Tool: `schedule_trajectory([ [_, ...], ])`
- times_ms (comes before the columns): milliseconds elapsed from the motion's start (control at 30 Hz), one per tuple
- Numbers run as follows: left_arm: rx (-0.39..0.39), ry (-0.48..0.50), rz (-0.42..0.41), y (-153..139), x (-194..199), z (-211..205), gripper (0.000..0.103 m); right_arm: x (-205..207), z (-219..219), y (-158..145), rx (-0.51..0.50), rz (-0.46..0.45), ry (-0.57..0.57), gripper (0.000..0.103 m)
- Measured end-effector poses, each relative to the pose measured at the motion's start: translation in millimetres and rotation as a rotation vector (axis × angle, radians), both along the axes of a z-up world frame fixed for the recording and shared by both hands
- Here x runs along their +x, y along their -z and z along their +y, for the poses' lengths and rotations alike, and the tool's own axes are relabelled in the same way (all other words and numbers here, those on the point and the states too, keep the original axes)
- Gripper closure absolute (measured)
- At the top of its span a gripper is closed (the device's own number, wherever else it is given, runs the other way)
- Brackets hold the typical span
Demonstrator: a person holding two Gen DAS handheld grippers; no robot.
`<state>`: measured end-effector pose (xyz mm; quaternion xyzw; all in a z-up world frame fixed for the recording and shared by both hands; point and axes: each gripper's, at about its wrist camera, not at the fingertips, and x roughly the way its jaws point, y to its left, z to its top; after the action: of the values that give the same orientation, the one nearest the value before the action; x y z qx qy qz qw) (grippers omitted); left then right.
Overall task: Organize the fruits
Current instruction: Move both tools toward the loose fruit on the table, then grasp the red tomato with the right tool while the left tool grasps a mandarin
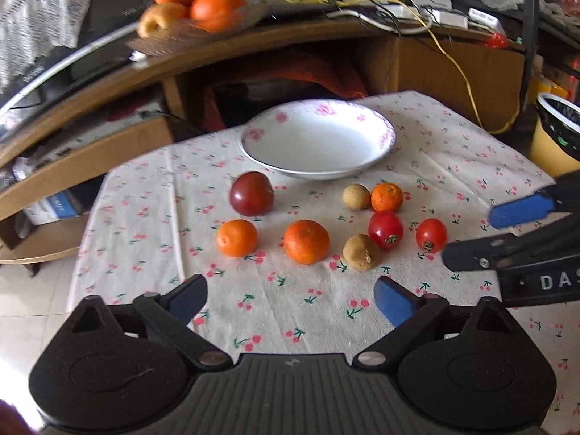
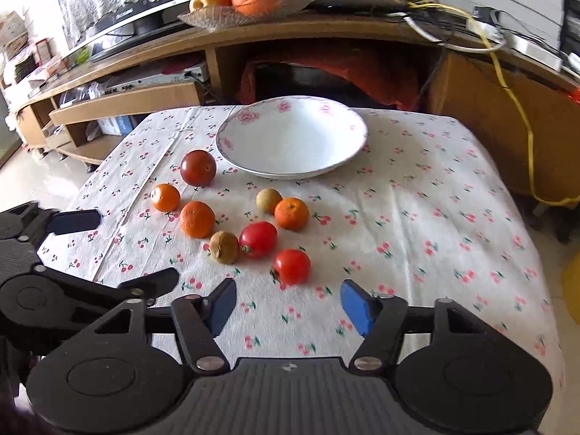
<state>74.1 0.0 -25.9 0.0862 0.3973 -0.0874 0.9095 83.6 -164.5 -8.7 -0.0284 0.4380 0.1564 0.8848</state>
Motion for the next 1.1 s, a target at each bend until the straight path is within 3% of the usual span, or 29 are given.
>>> schedule_trajectory([
  [133,-0.013,0.031,0.007,6.1,7.3,4.9,0.001,12.4,1.1,11.9,-0.02,0.019,-0.029,0.051],
  [200,-0.007,0.041,-0.002,7.8,8.6,7.1,0.001,19.0,0.8,17.4,-0.014,0.037,-0.028,0.058],
  [467,0.039,0.052,-0.029,17.0,21.2,23.6,0.002,33.2,7.6,28.9,-0.032,0.061,-0.056,0.069],
  [800,-0.002,0.036,-0.05,22.3,46.8,37.9,0.007,37.1,11.2,30.7,-0.039,0.058,-0.084,0.072],
  [833,-0.001,0.03,-0.053,22.3,48.8,38.6,0.014,37.5,10.4,30.5,-0.033,0.061,-0.082,0.072],
  [867,-0.004,0.025,-0.052,22.2,51.2,39.7,0.029,38.0,9.5,30.2,-0.026,0.066,-0.078,0.072],
  [933,-0.025,0.02,-0.016,24.6,59.1,43.4,0.042,38.5,9.0,30.0,-0.016,0.072,-0.073,0.072],
  [1000,-0.073,0.004,-0.01,26.0,63.3,47.9,0.043,38.2,9.2,30.5,-0.014,0.071,-0.071,0.072],
  [1100,-0.071,0.01,-0.01,25.8,65.8,42.6,0.052,38.1,9.8,30.5,-0.017,0.07,-0.073,0.074],
])
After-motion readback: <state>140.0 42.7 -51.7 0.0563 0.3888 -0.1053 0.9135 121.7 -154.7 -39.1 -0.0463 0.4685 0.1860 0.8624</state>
